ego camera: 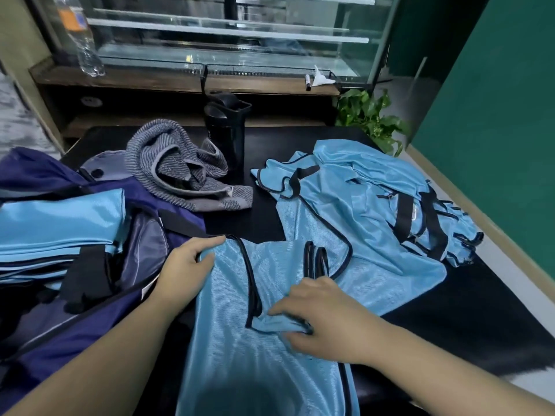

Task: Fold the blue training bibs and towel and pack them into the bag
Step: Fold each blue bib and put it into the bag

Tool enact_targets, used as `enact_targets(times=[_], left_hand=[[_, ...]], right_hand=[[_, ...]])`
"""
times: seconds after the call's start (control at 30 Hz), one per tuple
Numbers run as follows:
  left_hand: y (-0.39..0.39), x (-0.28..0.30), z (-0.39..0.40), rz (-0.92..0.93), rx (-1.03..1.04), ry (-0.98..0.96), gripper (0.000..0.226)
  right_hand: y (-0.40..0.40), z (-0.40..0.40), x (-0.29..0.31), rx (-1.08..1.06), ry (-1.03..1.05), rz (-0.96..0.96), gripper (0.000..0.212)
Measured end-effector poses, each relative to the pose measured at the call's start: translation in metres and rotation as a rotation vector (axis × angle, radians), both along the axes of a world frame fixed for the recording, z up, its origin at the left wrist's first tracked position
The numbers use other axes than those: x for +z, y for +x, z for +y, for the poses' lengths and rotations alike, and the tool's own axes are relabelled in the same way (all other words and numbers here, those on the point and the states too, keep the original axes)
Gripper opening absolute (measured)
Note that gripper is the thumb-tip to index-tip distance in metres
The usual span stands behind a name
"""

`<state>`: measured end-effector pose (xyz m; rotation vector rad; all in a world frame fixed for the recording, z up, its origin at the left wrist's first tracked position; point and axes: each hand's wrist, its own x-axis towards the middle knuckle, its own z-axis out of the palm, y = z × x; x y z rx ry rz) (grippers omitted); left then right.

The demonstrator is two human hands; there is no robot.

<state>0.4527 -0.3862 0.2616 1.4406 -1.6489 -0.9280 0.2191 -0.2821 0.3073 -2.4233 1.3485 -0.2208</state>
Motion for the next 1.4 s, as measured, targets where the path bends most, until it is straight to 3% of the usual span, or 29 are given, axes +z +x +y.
enact_targets(times=[0.1,0.2,0.27,0.33,0.4,0.5,0.6,0.7,0.9,0.97,1.07,1.17,1.23,1.3,1.4], left_hand=[[-0.002,0.001,0.001,0.022,0.011,0.023,0.036],[-0.001,0.002,0.001,0.023,0.009,0.021,0.037],[-0.001,0.004,0.002,0.019,0.006,0.024,0.037],[-0.001,0.004,0.003,0.019,0.002,0.023,0.037],[-0.001,0.002,0.002,0.019,0.0,0.02,0.037],[-0.001,0.002,0.001,0.029,0.01,0.036,0.035],[0.0,0.001,0.002,0.033,0.007,0.054,0.033],[0.003,0.002,-0.001,0.05,-0.008,0.059,0.034],[-0.005,0.015,-0.001,0.099,0.031,0.146,0.035],[-0.006,0.027,-0.003,-0.077,-0.01,0.2,0.028],[-0.012,0.05,-0.007,-0.437,-0.129,0.356,0.047],[-0.021,0.066,-0.008,-0.579,-0.124,0.531,0.039],[-0.028,0.075,-0.008,-0.487,-0.047,0.596,0.029],[-0.034,0.086,-0.011,-0.264,0.048,0.597,0.022],[-0.039,0.103,-0.022,0.021,0.122,0.462,0.018]], right_hand=[[-0.007,-0.015,0.01,-0.172,0.068,-0.104,0.036],[-0.022,-0.051,0.014,-0.573,-0.053,-0.262,0.029],[-0.028,-0.07,0.015,-0.711,0.146,-0.361,0.034],[-0.027,-0.078,0.017,-0.705,0.398,-0.366,0.041],[-0.024,-0.079,0.018,-0.653,0.524,-0.281,0.028],[-0.022,-0.077,0.016,-0.74,0.506,-0.402,0.023],[-0.022,-0.071,0.012,-0.885,0.45,-0.523,0.035],[-0.025,-0.062,0.013,-0.914,0.513,-0.434,0.044],[-0.017,-0.042,0.023,-0.811,0.6,-0.276,0.034],[-0.019,-0.037,0.027,-0.819,0.557,-0.288,0.035],[-0.027,-0.034,0.035,-0.815,0.516,-0.316,0.032],[-0.034,-0.03,0.045,-0.794,0.535,-0.303,0.034],[-0.038,-0.031,0.051,-0.783,0.544,-0.322,0.03],[-0.04,-0.035,0.059,-0.797,0.509,-0.4,0.023],[-0.041,-0.045,0.068,-0.846,0.387,-0.584,0.015]])
